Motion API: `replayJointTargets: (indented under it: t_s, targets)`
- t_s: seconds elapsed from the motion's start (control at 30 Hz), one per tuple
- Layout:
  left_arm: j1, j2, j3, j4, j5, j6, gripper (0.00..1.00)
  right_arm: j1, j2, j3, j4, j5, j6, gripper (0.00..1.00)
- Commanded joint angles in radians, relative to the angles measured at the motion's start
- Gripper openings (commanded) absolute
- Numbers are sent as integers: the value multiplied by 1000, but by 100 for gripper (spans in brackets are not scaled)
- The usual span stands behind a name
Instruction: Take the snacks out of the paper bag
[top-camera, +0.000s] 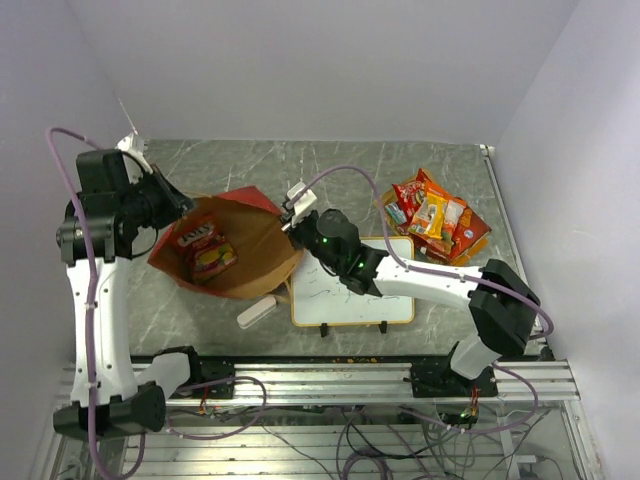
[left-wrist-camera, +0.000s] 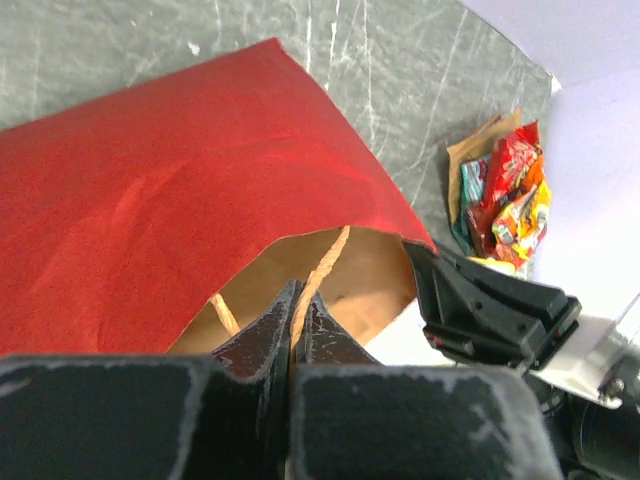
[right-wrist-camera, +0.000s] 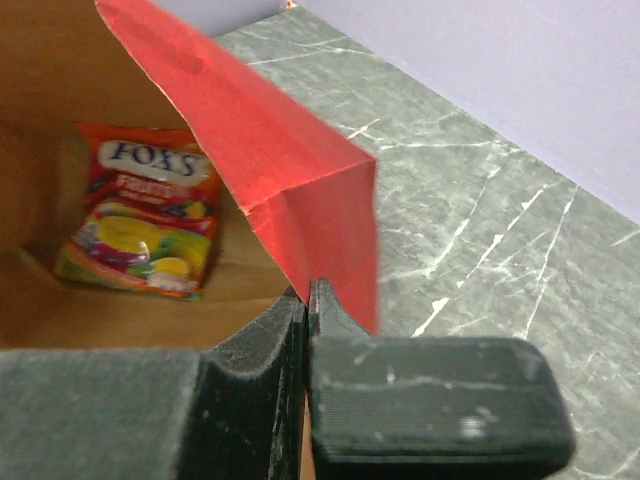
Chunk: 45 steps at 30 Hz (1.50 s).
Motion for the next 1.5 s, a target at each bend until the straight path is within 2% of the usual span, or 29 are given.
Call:
replayJointTargets:
  t_s: [0.0,0.07,0.13,0.23,0.3,0.4,0.53,0.8,1.03,1.47]
  targets:
    - [1,-81,-63,-12,53,-62,7,-6,-41,-7,-37,104,-48,2]
    - [-1,-105,-99,51,132,-134,7,-11,-33,15,-70,178,-130,12]
    - [0,-125,-131,117,197,-210,7,-24,-28,48,-111,215,-199,36]
    - [0,-150,-159,178,237,-279,7,-34,-48,94,-192,182,-266,63]
    - [0,-158,-162,179,236,-289,7,-33,-79,130,-262,135,-263,71]
    - [0,-167,-176,167,242,-291,7,-29,-135,175,-360,31,-165,77]
    - [-1,-181,-200,186,257,-321,7,11,-202,158,-371,-149,-53,79]
    - [0,-172,-181,200,255,-353,7,161,-202,102,-279,-299,39,79]
    - [0,-180,-191,248,259,-404,7,204,-27,123,-201,-276,146,77]
    - [-1,-177,-195,220,313,-422,7,244,271,261,-172,-118,90,78]
